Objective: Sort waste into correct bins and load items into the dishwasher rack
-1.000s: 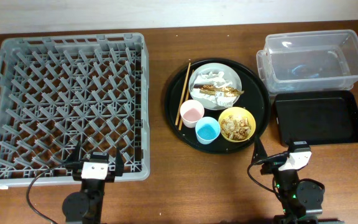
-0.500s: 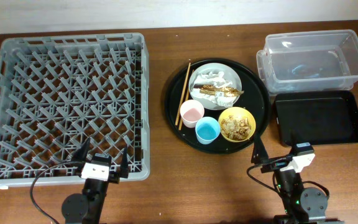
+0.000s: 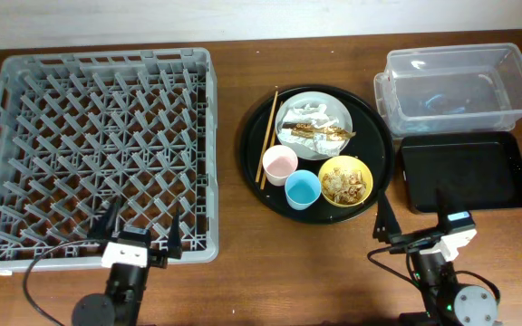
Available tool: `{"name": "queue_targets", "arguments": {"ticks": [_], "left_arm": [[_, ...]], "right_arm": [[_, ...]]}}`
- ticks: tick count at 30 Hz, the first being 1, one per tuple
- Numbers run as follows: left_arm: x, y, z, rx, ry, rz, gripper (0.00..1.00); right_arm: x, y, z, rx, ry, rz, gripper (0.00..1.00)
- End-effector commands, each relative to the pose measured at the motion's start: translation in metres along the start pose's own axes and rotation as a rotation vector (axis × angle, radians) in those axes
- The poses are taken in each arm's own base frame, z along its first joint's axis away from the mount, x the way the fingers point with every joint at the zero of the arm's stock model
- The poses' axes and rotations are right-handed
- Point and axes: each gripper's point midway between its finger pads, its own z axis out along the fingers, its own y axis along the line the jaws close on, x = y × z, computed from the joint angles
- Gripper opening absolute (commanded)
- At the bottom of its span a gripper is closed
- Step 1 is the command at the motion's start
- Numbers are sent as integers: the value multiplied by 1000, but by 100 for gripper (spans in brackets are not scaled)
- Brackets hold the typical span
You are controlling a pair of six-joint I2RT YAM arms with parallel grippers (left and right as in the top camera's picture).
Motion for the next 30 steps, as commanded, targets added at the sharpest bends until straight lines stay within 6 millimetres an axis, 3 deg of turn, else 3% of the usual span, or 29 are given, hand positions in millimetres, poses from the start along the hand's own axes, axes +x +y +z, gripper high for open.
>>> {"name": "queue_targets", "arguments": {"ticks": [1,6,12,23,30], "left_arm": [[-22,1,1,12,-9,-11,100],[-43,6,13,19,40,-20,99],[-53,11,35,35,174,-45,99],[-51,21,88,76,493,-105,99],[-36,18,122,171,792,-140,99]], "right_arm": [[-28,6,-5,-17,-37,-78,98],[-51,9,-6,-16,-9,-108,98],[-63,7,10,-15,96,-90,98],[-43,1,59,-19,470,-21,99],[-17,7,99,-88,856,91,98]]}}
